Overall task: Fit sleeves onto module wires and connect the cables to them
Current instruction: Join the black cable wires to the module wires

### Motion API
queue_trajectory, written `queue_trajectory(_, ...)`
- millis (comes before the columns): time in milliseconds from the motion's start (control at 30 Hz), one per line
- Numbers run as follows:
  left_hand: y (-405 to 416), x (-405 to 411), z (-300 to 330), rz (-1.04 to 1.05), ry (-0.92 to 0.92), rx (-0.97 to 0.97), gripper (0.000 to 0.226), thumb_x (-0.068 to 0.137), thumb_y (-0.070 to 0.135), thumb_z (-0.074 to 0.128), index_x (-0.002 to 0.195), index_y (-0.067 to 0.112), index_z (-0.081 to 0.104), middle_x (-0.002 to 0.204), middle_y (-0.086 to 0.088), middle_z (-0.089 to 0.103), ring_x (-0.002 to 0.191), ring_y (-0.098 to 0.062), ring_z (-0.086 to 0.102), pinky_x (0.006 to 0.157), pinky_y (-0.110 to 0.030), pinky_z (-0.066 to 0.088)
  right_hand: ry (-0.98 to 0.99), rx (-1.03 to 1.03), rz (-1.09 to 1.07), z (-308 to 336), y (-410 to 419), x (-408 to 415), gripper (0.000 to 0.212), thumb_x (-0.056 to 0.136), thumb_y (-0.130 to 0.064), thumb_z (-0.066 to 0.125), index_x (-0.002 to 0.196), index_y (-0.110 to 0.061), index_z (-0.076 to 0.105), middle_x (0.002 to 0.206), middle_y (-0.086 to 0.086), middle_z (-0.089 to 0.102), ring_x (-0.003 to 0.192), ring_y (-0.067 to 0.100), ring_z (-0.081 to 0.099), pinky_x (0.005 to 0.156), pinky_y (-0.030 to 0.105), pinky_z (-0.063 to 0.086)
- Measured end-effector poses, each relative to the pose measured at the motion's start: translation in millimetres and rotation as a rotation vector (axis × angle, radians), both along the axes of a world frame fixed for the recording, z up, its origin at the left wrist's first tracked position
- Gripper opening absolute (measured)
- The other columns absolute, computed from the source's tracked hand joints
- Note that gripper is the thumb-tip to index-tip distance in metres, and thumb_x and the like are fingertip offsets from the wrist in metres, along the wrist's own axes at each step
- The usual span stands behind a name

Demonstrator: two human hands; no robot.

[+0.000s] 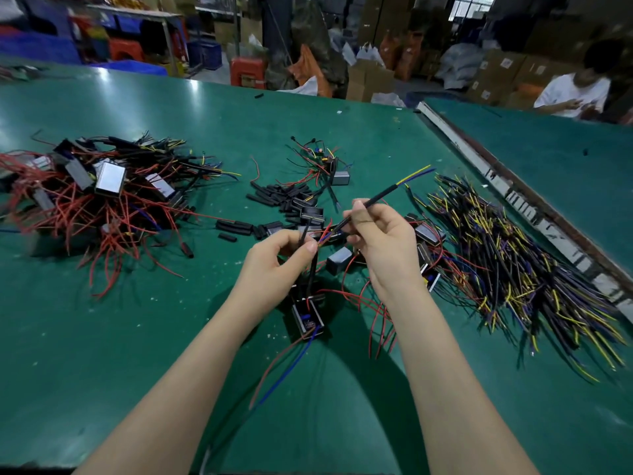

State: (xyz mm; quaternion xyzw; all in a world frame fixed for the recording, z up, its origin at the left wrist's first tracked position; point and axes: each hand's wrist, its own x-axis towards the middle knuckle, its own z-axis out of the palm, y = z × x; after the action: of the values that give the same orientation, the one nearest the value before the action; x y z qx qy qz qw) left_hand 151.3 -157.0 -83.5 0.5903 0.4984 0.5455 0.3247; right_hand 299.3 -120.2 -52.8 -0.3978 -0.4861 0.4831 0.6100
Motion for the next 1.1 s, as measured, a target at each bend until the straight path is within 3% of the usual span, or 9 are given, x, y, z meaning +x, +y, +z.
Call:
queue_trajectory(167,1.3,-2.4,4.0,0.056,-0.188,-0.016,0.015,0.090,0.013,0.062,0.079,0.023,0.063,0.070,0.011,0.060,0.064,0.000,0.050,0.065,-0.011,0.042,0.186,0.025,-0.153,6.1,3.3,15.0,0.011,0.097,-0.013,0.053,0.087,-0.013,0.056,0.067,-0.009,0.065,0.055,0.003,0.058,0.051,0.015,0.045)
queue_trajectory(267,1.1,-2.3,5.3,0.046,-0.199,0.003,0.014,0.089,0.011,0.064,0.080,0.021,0.064,0.068,0.015,0.061,0.063,0.005,0.052,0.066,-0.007,0.042,0.139,-0.016,-0.113,4.8,2.5,16.8,0.012,0.097,-0.016,0.054,0.086,-0.013,0.056,0.067,-0.010,0.065,0.056,0.003,0.057,0.051,0.015,0.043)
queue_trajectory(433,-2.6,0.5,5.8,0.002,-0.146,0.032,0.012,0.087,0.014,0.067,0.087,0.027,0.067,0.077,0.016,0.066,0.069,0.005,0.056,0.069,-0.007,0.042,0.053,-0.012,-0.004,0.7,-0.5,6.5,0.011,0.097,-0.018,0.056,0.088,-0.014,0.059,0.078,-0.006,0.069,0.058,0.004,0.056,0.053,0.016,0.041)
queue_trajectory(500,-3.1,-1.4,5.3,0.014,-0.062,0.051,0.015,0.087,0.017,0.067,0.088,0.032,0.067,0.087,0.008,0.064,0.075,0.000,0.056,0.073,-0.010,0.042,0.038,-0.008,0.012,0.5,-1.2,4.3,0.010,0.096,-0.018,0.056,0.088,-0.014,0.059,0.077,-0.007,0.070,0.057,0.004,0.056,0.054,0.016,0.041)
queue_trajectory(600,-2.7,-2.8,5.2,0.040,0.040,0.070,0.018,0.087,0.017,0.067,0.082,0.035,0.065,0.085,0.009,0.061,0.075,0.001,0.053,0.073,-0.010,0.039,0.014,-0.001,0.011,-1.0,-1.8,2.2,0.010,0.096,-0.020,0.057,0.088,-0.014,0.059,0.076,-0.008,0.071,0.057,0.004,0.056,0.055,0.018,0.042)
queue_trajectory(867,0.0,-5.1,9.3,0.121,-0.074,0.008,0.015,0.090,0.017,0.063,0.081,0.029,0.062,0.085,0.002,0.060,0.072,-0.005,0.051,0.072,-0.017,0.042,0.133,0.033,-0.176,3.4,-0.1,7.8,0.011,0.098,-0.019,0.054,0.088,-0.015,0.055,0.077,-0.005,0.065,0.053,0.005,0.053,0.052,0.016,0.042)
queue_trajectory(1100,-4.0,0.2,9.1,0.075,0.089,0.117,0.013,0.087,0.017,0.067,0.095,0.027,0.067,0.094,0.006,0.060,0.081,-0.007,0.055,0.077,-0.010,0.040,-0.019,0.012,-0.059,2.9,-6.9,-2.1,0.008,0.096,-0.024,0.057,0.092,-0.018,0.060,0.079,-0.010,0.071,0.056,0.002,0.054,0.054,0.014,0.043)
